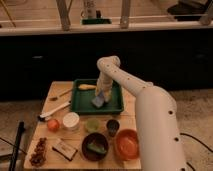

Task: Place sponge in tray

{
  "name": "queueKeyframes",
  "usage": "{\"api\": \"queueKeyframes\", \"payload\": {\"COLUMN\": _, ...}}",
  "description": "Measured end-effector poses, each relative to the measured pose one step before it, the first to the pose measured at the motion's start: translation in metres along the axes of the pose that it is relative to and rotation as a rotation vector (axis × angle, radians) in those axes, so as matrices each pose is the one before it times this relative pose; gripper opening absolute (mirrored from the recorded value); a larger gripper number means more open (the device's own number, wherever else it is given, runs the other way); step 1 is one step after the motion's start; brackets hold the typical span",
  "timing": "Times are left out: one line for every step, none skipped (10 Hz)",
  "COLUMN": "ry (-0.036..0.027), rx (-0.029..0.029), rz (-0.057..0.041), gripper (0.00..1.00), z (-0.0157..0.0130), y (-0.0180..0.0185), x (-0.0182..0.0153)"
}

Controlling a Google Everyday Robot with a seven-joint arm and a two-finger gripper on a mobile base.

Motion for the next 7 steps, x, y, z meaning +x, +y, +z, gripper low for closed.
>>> {"api": "queueKeyframes", "payload": {"ry": -0.00359, "rx": -0.00352, "rz": -0.00286, "gripper": 0.8, "z": 0.00168, "y": -0.00084, "x": -0.00073}}
{"api": "queueKeyframes", "payload": {"ry": -0.00173, "rx": -0.00206, "rz": -0.0028, "gripper": 0.8, "z": 0.00089, "y": -0.00099, "x": -0.00077}}
{"api": "queueKeyframes", "payload": {"ry": -0.00283, "rx": -0.00221, "rz": -0.00315, "gripper": 0.8, "z": 0.0013, "y": -0.00099, "x": -0.00096}}
{"api": "queueKeyframes", "payload": {"ry": -0.00125, "rx": -0.00105, "rz": -0.0001, "gripper": 0.8, "z": 0.00055, "y": 0.00018, "x": 0.00017}}
{"api": "queueKeyframes", "payload": {"ry": -0.00189, "rx": -0.00145, "rz": 0.00096, "gripper": 0.8, "z": 0.00078, "y": 0.0008, "x": 0.00037}}
{"api": "queueKeyframes", "payload": {"ry": -0.00139, "rx": -0.00085, "rz": 0.00065, "gripper": 0.8, "z": 0.00086, "y": 0.00027, "x": 0.00033}}
{"api": "queueKeyframes", "payload": {"ry": -0.00069, "rx": -0.00044, "rz": -0.0001, "gripper": 0.8, "z": 0.00041, "y": 0.00025, "x": 0.00018}}
